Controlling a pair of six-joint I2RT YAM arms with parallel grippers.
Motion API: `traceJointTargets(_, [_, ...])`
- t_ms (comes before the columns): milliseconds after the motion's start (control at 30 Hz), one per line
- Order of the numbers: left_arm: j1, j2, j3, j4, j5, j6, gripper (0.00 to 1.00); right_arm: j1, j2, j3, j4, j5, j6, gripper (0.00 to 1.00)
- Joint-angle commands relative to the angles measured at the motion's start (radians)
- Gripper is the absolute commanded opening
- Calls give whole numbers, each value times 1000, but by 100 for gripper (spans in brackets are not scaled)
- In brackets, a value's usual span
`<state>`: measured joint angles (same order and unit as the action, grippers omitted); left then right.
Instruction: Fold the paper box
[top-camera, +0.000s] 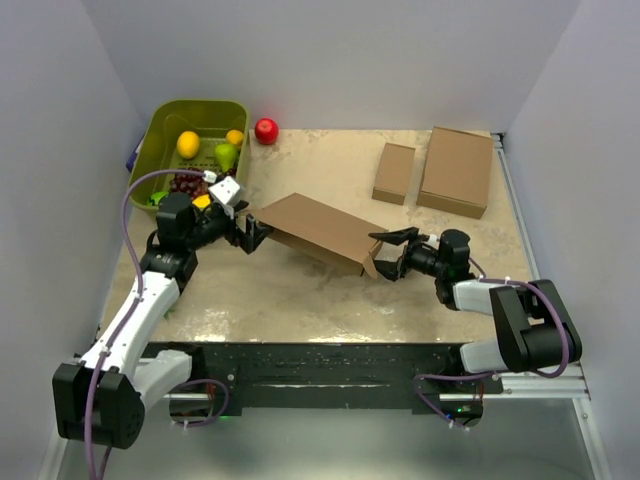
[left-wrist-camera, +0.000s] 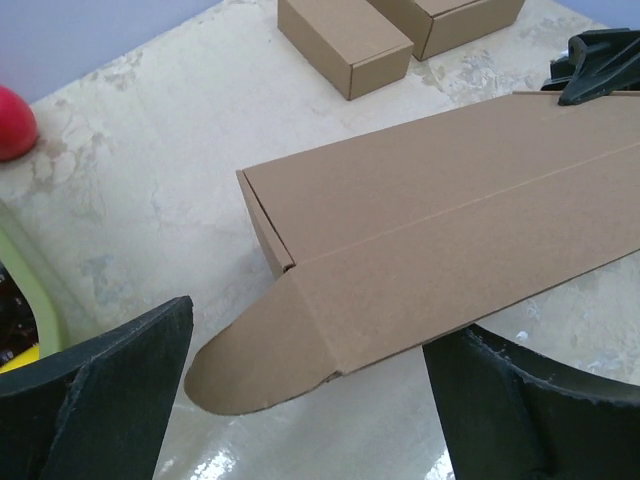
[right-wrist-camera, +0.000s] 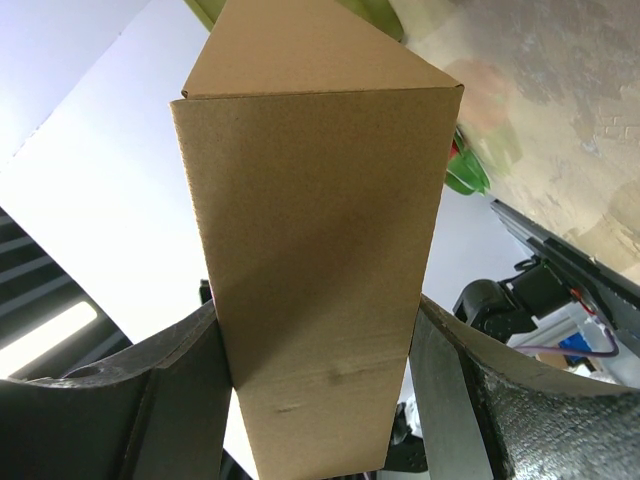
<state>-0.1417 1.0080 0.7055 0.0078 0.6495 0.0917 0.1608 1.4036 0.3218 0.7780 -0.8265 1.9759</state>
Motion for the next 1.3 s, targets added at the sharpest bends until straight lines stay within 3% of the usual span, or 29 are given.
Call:
traceJointTargets(0, [-21, -6, 52, 18, -83, 71, 99, -4, -17, 48, 67, -40, 113, 0])
traceJointTargets(100, [-21, -8, 49, 20, -93, 63, 91, -3, -15, 48, 70, -40, 115, 0])
traceJointTargets(233, [-22, 7, 52, -6, -80, 48, 66, -4, -11, 51, 70, -42, 115, 0])
traceJointTargets(367, [-22, 23, 52, -6, -77, 40, 51, -3, -11, 46, 70, -39, 118, 0])
traceJointTargets(500, [-24, 56, 61, -6, -15, 14, 25, -4, -8, 42, 57, -36, 109, 0])
traceJointTargets(633, [-24, 81, 80, -6, 16, -10, 6, -3, -3, 33, 44, -30, 101, 0])
traceJointTargets(700, [-24, 92, 89, -6, 25, -21, 0, -4, -2, 26, 46, -26, 104, 6])
traceJointTargets(900, [-24, 156, 155, -133, 22, -26, 0, -4, 8, 40, 40, -19, 80, 29])
traceJointTargets(1033, [-24, 201, 212, -212, 15, -23, 0, -3, 11, 42, 30, -16, 66, 64])
traceJointTargets(1133, [-24, 222, 233, -235, 13, -24, 0, -4, 9, 34, 33, -11, 66, 79])
traceJointTargets(1267, [-24, 247, 247, -252, 12, -26, 0, -6, 8, 34, 38, -7, 54, 92])
